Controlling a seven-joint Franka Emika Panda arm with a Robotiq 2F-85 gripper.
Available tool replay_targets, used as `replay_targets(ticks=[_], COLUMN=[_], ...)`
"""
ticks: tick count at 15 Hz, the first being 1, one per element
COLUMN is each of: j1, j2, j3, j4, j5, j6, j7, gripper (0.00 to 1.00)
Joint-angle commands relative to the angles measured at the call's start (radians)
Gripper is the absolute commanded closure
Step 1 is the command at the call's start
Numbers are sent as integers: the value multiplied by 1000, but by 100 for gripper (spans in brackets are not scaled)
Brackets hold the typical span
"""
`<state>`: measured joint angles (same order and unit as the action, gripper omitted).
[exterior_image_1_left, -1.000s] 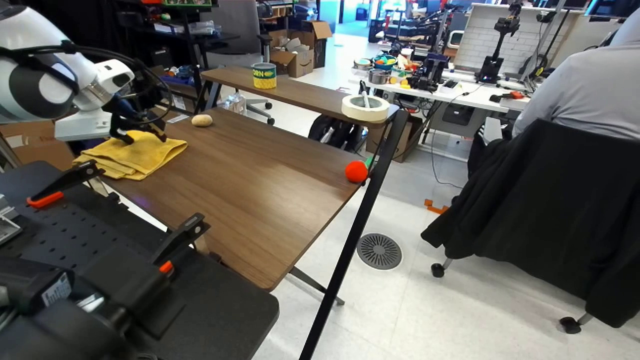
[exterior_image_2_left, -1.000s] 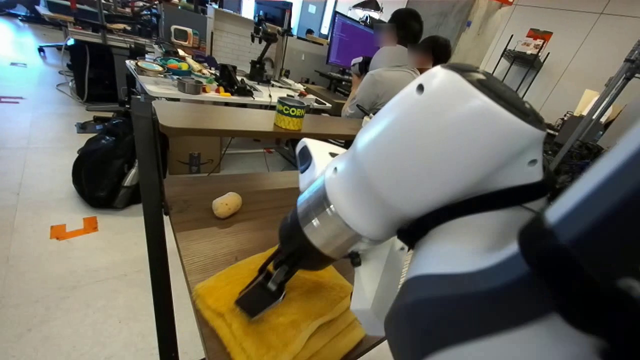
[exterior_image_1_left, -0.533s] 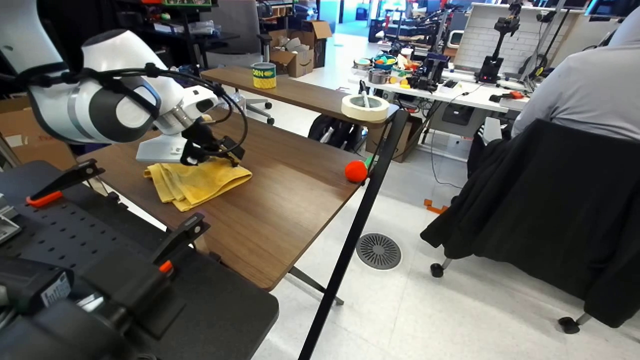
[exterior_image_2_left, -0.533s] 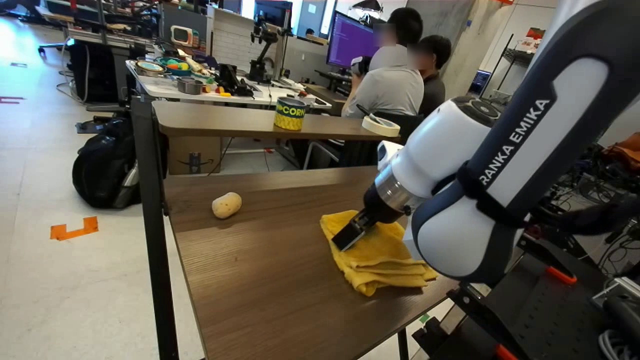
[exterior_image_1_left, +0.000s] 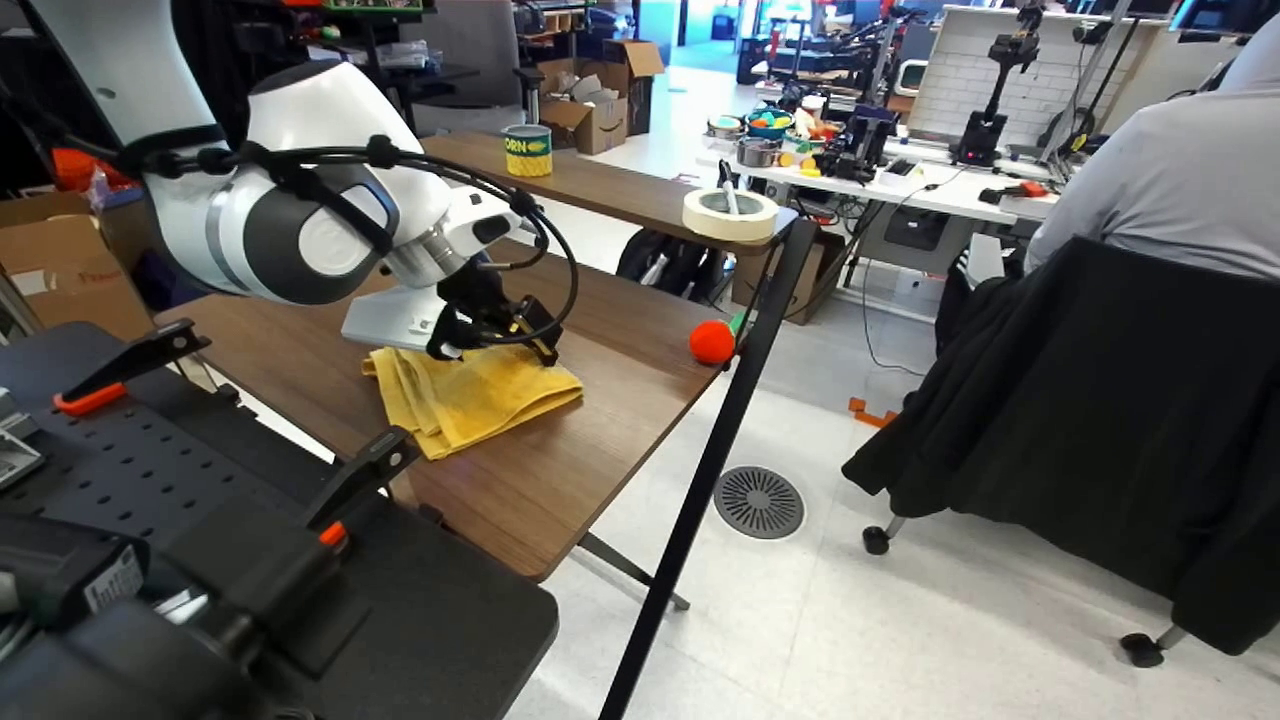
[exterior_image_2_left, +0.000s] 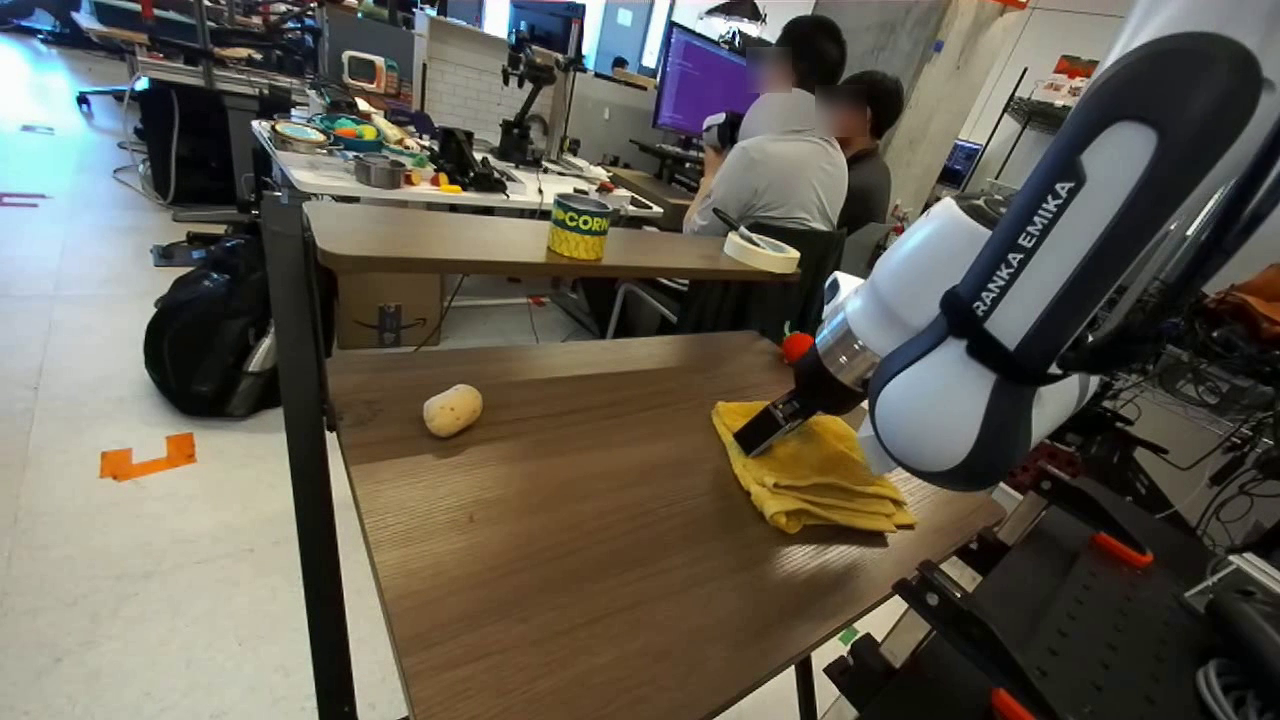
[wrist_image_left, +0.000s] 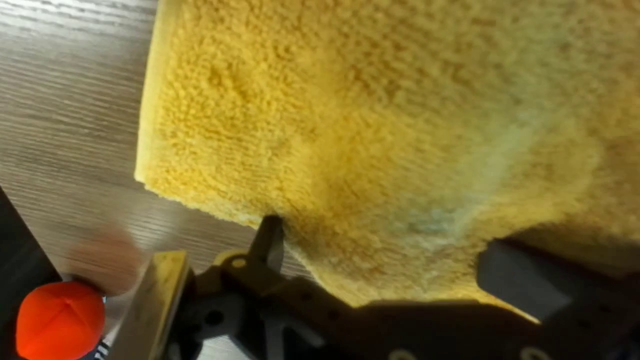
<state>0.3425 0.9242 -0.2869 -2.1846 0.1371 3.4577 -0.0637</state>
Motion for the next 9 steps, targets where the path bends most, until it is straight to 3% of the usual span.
replay_targets(ticks=[1, 4, 6, 9], j1=[-49, -63, -35, -50], j2=[-178, -341, -409, -430], j3=[58, 72, 49, 59], j4=[-186, -324, -385, -400], j5=[-82, -139, -127, -121], j6=[49, -11, -40, -80], j7=[-48, -81, -91, -98], gripper=[0, 0, 0, 0])
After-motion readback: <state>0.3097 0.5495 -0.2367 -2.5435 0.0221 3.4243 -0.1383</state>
